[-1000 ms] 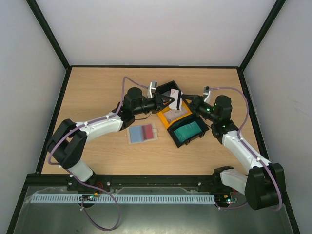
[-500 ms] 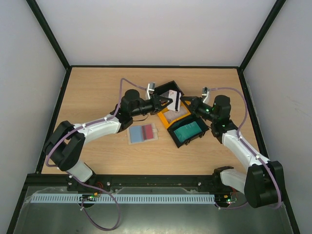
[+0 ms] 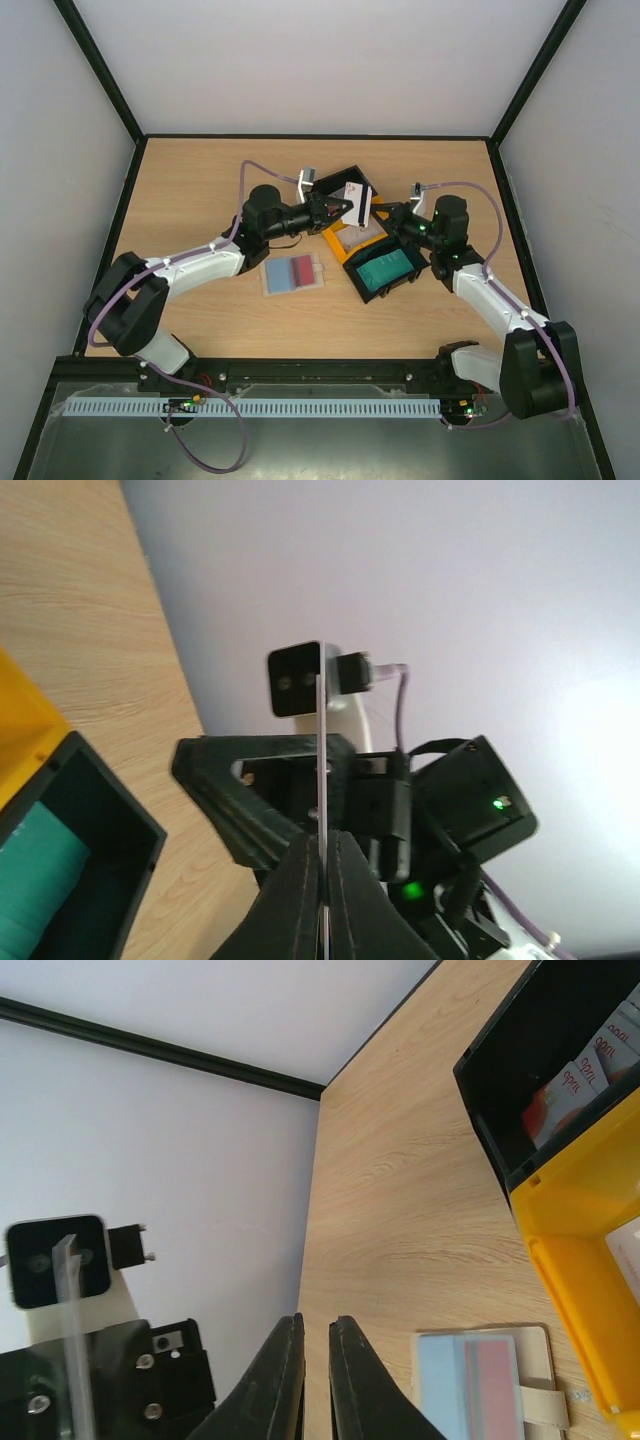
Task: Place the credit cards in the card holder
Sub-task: Insert the credit card into the card holder.
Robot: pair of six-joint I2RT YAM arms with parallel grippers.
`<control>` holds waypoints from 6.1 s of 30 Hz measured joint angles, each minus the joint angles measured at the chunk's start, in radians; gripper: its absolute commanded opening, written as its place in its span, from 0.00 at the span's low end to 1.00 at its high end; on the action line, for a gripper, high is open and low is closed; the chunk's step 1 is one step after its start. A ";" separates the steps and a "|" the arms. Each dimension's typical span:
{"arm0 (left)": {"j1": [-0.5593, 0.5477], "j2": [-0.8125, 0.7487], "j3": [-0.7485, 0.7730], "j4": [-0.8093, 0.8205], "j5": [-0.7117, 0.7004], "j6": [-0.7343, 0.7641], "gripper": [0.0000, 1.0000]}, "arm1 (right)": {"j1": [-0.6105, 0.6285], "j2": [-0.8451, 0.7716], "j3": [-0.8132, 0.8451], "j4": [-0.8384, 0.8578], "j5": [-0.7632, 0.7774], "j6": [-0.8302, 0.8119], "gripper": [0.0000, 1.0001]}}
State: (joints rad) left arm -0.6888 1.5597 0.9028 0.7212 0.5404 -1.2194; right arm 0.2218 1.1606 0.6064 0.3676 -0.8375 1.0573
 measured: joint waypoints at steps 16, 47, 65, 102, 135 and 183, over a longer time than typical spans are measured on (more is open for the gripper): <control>0.000 -0.022 0.000 0.019 -0.027 0.000 0.03 | -0.001 -0.110 -0.015 0.041 -0.021 0.005 0.41; 0.000 -0.020 0.000 -0.010 -0.021 0.000 0.03 | 0.011 -0.047 -0.014 0.101 -0.087 0.002 0.20; 0.019 -0.021 0.000 0.019 -0.019 -0.048 0.09 | 0.062 -0.014 -0.014 0.274 -0.095 0.181 0.02; 0.161 -0.518 -0.391 -0.532 -0.369 0.223 0.03 | 0.174 0.009 0.084 -0.125 0.061 -0.094 0.02; 0.283 -0.471 -0.596 -0.651 -0.298 0.427 0.03 | 0.537 0.629 0.089 0.204 0.343 -0.101 0.02; 0.285 -0.456 -0.595 -0.661 -0.330 0.422 0.03 | 0.597 0.645 0.044 0.202 0.389 0.045 0.02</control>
State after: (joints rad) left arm -0.4042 1.1038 0.3080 0.0601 0.2100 -0.7971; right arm 0.8188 1.8057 0.6506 0.5697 -0.4488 1.1019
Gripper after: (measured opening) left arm 0.028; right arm 0.022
